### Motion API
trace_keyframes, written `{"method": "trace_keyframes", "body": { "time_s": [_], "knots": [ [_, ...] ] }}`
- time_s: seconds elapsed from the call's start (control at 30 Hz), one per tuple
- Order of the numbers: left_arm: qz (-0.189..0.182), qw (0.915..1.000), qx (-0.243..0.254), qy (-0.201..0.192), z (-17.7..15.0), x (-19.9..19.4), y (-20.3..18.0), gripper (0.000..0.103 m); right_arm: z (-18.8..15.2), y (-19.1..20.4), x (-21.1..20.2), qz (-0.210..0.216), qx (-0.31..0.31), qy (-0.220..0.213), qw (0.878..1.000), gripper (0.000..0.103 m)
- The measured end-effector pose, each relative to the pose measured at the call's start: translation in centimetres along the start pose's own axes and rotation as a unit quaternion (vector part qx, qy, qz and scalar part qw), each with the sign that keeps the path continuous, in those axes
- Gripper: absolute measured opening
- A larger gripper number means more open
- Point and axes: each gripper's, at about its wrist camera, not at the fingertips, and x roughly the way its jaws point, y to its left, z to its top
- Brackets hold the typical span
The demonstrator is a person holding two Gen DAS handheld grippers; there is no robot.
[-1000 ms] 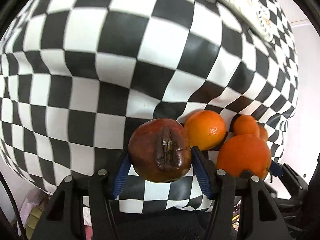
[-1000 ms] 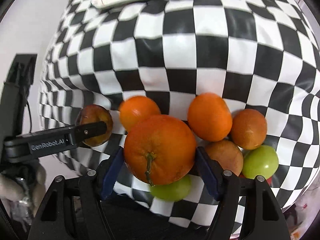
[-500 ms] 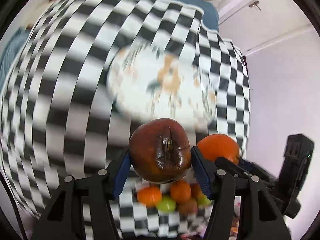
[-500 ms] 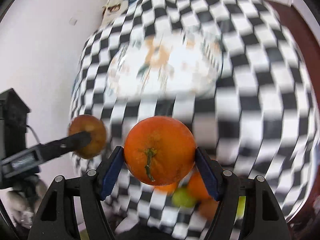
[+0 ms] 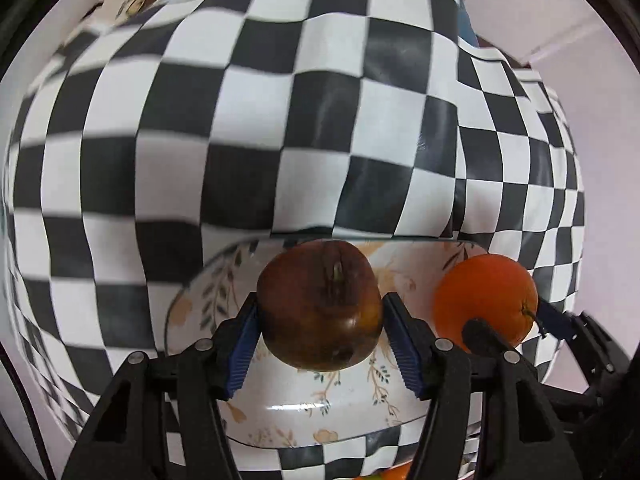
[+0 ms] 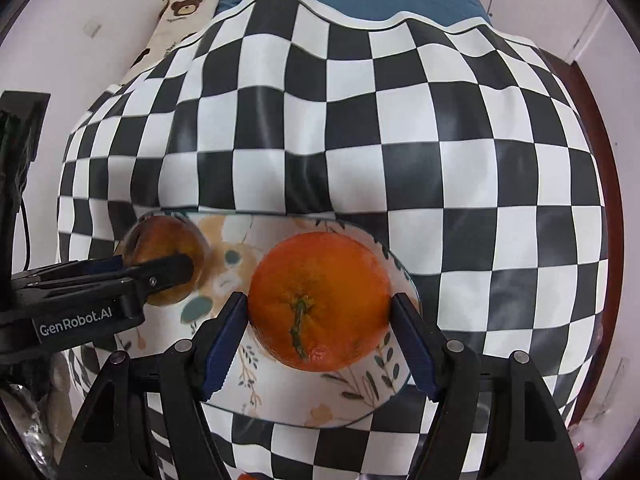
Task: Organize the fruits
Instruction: 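Carry the brown apple and orange to the floral plate and release both, then move both tools back toward the remaining fruit cluster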
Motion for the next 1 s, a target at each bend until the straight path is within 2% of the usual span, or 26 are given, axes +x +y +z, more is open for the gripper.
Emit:
{"method": "trace_keyframes", "body": {
  "time_s": [0.1, 0.17, 0.2, 0.23, 0.27, 0.3, 0.4, 0.47, 0.63, 0.67, 0.7, 0.8, 0.87, 0.9, 0.93, 0.97, 1.0],
  "knots": [
    [0.01, 0.9997, 0.012, 0.02, 1.7, -0.3, -0.9, 0.058, 0.7, 0.0, 0.0, -0.002, -0.002, 0.008, 1.0, 0.076],
    [0.016, 0.9996, 0.012, 0.02, 2.1, -0.7, -2.0, 0.058, 1.1, 0.1, 0.0, -0.002, -0.005, 0.014, 1.0, 0.077],
    [0.017, 0.9996, 0.007, 0.021, 3.2, -0.1, -3.4, 0.059, 1.2, 0.1, -0.1, 0.005, 0.0, 0.016, 1.0, 0.079],
    [0.014, 0.9997, 0.0, 0.022, 3.8, -0.2, -3.4, 0.059, 1.3, 0.2, -0.1, 0.009, 0.002, 0.018, 1.0, 0.088],
    [0.005, 0.9997, -0.006, 0.022, 4.7, -0.3, -3.3, 0.06, 1.5, 0.1, -0.2, 0.015, 0.006, 0.019, 1.0, 0.091],
    [-0.002, 0.9997, -0.011, 0.021, 3.6, -1.5, -2.4, 0.067, 1.6, 0.1, -0.5, 0.014, 0.01, 0.018, 1.0, 0.092],
    [-0.009, 0.9997, -0.019, 0.008, 4.3, -2.7, -1.2, 0.088, 1.9, 0.1, -1.3, 0.018, 0.012, 0.007, 1.0, 0.093],
    [-0.007, 0.9998, -0.019, -0.002, 5.0, -4.2, -0.4, 0.091, 1.9, 0.2, -1.9, 0.022, 0.014, 0.003, 1.0, 0.093],
    [0.02, 0.9991, -0.006, -0.038, 3.4, -7.4, -1.0, 0.091, 0.1, -0.7, -4.1, 0.014, 0.019, -0.015, 1.0, 0.093],
    [0.031, 0.9984, -0.004, -0.048, 3.0, -8.2, -1.1, 0.091, -0.4, -0.8, -4.4, 0.007, 0.021, -0.017, 1.0, 0.093],
    [0.044, 0.9973, -0.003, -0.059, 0.9, -8.1, -1.3, 0.091, -1.0, -1.1, -4.8, 0.001, 0.022, -0.018, 1.0, 0.093],
    [0.064, 0.9949, 0.003, -0.079, -2.0, -9.5, -1.6, 0.091, -3.0, -1.5, -6.0, -0.019, 0.025, -0.023, 0.999, 0.093],
    [0.074, 0.9929, 0.006, -0.093, -2.9, -10.5, -1.8, 0.091, -4.3, -1.3, -6.4, -0.033, 0.022, -0.028, 0.999, 0.093],
    [0.076, 0.9921, 0.008, -0.1, -7.6, -11.3, -1.2, 0.091, -5.0, -1.3, -6.7, -0.036, 0.021, -0.029, 0.999, 0.093],
    [0.079, 0.9912, 0.009, -0.106, -9.6, -10.1, -0.4, 0.091, -6.0, -1.5, -7.3, -0.037, 0.021, -0.03, 0.999, 0.093],
    [0.082, 0.9903, 0.01, -0.112, -10.2, -10.6, -0.5, 0.091, -6.5, -1.4, -7.6, -0.036, 0.021, -0.031, 0.999, 0.093],
    [0.081, 0.9897, 0.009, -0.118, -12.2, -10.5, -0.5, 0.091, -7.1, -1.2, -7.8, -0.036, 0.021, -0.032, 0.999, 0.093]
  ]
}}
